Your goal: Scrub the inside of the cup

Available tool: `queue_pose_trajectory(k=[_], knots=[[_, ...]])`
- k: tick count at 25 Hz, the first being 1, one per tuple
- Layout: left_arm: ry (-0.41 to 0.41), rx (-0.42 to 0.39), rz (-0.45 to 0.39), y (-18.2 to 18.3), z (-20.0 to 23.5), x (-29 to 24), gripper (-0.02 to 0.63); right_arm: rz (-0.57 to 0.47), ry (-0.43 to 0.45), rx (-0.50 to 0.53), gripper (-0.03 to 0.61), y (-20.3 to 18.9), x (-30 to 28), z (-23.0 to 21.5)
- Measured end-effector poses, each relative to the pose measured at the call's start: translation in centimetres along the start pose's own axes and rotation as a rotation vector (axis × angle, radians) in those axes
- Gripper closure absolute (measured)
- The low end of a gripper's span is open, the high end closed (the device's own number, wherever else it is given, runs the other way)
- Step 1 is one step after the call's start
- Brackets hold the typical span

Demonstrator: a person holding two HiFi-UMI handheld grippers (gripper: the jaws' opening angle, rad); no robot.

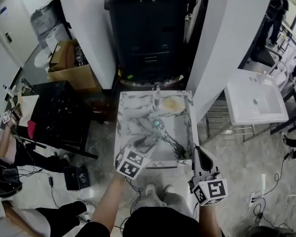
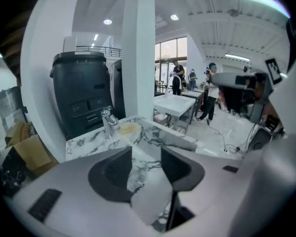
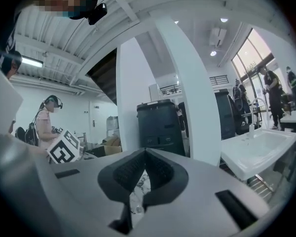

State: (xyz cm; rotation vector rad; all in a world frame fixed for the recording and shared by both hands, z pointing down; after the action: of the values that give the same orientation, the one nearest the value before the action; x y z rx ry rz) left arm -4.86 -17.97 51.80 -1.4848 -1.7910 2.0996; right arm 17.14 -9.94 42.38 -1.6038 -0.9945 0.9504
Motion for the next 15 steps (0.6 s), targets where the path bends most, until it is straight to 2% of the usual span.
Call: queue_pose_trajectory(k=[9,15], knots=[[-0.026,0.024,0.273,-6.1,3.0,-11.8,0.433,0.071,-0.067,0.013,0.571,-2.0,-0.1,-0.4],[-0.081,0.078,0.381,-7.7,4.0,-15.9,0.436,0.138,-0.055,0.023,0.571,-3.4,-1.2,0.2]])
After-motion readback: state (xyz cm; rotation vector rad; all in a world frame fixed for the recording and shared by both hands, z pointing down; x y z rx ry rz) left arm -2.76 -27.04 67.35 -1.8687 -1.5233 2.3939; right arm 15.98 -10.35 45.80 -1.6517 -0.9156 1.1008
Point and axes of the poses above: the fingertips, and each gripper's own axes: x backward along the fingers, z to its left, y out of its top, the point moved 7 cm from there along x, backward along the fingers, and after that the axes turned 5 degrees about -x, right-handed, at the moved point
